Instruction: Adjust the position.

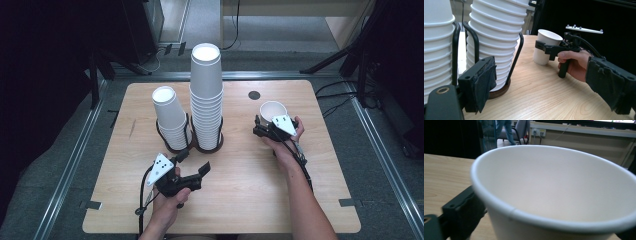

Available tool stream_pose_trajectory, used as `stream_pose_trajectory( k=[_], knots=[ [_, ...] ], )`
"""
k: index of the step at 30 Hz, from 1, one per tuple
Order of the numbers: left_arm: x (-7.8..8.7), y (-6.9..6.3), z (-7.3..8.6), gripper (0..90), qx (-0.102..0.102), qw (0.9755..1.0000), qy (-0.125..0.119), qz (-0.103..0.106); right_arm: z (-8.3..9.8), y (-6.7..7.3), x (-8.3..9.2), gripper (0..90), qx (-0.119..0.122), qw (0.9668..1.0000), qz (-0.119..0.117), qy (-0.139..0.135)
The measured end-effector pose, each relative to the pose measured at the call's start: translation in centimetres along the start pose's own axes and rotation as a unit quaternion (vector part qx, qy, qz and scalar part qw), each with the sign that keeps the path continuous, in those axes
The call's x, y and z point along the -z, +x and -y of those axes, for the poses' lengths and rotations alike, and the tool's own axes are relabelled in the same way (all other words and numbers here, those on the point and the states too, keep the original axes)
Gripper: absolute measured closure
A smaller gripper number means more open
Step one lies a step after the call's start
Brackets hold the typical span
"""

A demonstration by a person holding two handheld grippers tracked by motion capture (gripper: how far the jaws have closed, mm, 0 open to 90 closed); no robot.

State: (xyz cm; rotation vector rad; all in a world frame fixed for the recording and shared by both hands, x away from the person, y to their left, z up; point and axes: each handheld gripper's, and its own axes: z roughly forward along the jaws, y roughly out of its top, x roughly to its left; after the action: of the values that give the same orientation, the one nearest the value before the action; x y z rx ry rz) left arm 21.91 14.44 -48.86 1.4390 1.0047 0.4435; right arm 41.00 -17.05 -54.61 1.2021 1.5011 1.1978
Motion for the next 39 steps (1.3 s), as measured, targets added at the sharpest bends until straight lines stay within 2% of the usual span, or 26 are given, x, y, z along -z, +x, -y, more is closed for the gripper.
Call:
stream_pose_trajectory(
  k=[9,15,19,22,27,29,31,34,39],
  knots=[
    [-0.4,0.1,-0.3,10.1,0.003,1.0,-0.004,-0.004,0.0,0.1,0.9,0.0,0.0,0.9999,-0.013,0.007],
    [-1.2,0.0,-0.4,10.2,-0.006,0.9995,0.003,-0.032,0.1,-0.3,2.3,0.0,-0.002,0.9999,-0.016,0.0],
    [-1.9,-0.1,-0.6,10.2,-0.02,0.9987,0.008,-0.046,0.1,-0.8,3.4,0.0,-0.007,0.9998,-0.019,-0.002],
    [-2.5,-0.3,-0.8,10.2,-0.033,0.9979,0.009,-0.055,0.1,-1.1,4.2,0.0,-0.014,0.9996,-0.025,-0.006],
    [-3.4,-0.3,-1.3,9.6,-0.047,0.9958,0.005,-0.078,-0.3,-1.1,5.7,0.0,-0.01,0.9992,-0.037,-0.012],
    [-3.7,-0.2,-1.5,9.0,-0.05,0.9951,0.003,-0.086,-0.4,-1.1,6.3,0.0,-0.012,0.999,-0.041,-0.014],
    [-4.1,0.1,-1.9,8.4,-0.041,0.9955,0.0,-0.085,-0.7,-1.1,6.8,0.0,-0.017,0.9987,-0.046,-0.015],
    [-4.6,0.2,-2.5,7.2,-0.04,0.995,-0.002,-0.091,-1.2,-1.2,7.6,0.0,-0.02,0.9984,-0.05,-0.018],
    [-5.6,0.3,-3.0,2.7,-0.046,0.9932,-0.005,-0.107,-3.1,-1.2,9.0,0.0,-0.037,0.9974,-0.055,-0.029]
  ],
)
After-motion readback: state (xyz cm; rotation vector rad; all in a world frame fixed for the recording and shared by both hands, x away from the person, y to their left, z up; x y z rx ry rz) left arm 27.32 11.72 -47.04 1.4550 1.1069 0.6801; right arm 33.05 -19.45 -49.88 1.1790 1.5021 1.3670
